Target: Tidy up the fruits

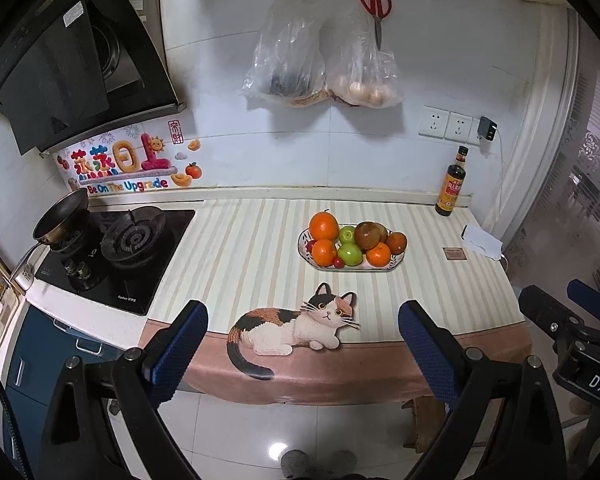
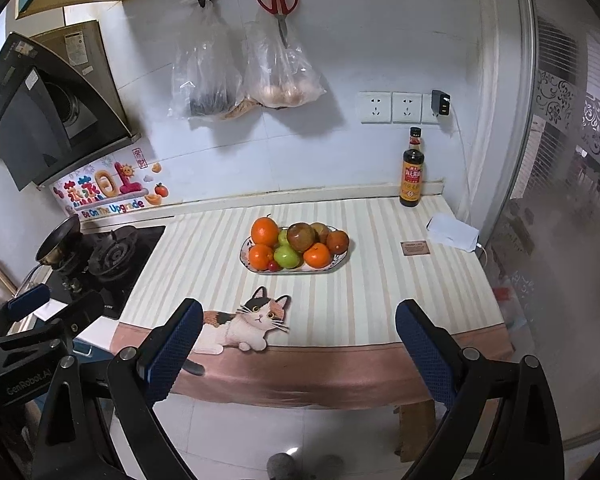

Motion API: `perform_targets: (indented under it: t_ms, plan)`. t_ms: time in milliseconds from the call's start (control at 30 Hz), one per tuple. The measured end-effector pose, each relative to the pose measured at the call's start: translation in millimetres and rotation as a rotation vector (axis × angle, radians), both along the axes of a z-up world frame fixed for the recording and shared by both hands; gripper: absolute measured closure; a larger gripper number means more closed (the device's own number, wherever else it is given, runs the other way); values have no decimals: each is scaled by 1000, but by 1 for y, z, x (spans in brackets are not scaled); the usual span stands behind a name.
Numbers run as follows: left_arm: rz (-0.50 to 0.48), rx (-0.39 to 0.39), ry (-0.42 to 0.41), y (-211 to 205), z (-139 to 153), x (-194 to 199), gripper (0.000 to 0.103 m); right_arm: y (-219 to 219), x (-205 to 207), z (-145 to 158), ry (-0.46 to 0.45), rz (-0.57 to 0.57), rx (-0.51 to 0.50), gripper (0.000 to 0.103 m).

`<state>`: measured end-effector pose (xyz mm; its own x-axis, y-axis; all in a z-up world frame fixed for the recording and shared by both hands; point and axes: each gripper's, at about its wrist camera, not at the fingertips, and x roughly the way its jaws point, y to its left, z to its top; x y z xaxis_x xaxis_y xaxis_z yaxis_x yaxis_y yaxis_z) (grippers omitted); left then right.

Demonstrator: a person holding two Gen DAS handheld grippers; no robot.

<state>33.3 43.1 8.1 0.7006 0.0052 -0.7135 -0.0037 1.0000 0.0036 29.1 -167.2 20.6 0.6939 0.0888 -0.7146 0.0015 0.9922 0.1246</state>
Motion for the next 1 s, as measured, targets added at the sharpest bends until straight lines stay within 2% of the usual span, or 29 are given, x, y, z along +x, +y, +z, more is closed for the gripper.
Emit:
perform_targets:
  t_ms: [67,100,300,800,1000]
  plan:
    - [0,-12,9,1,0,2,5,0,4,-2,6,1,4,4]
    - [2,-17,14,1,0,4,0,0,7,-3,10,1,3,4]
    - [24,15,18,2,-4,35,0,-3,39,-15,32,2,5,4]
    - [27,42,135,5,-46,140,0,-5,152,-56,117,-16,-42,4]
    - [35,41,166,8,-61,160,0,-1,177,-70,149,-15,-51,4]
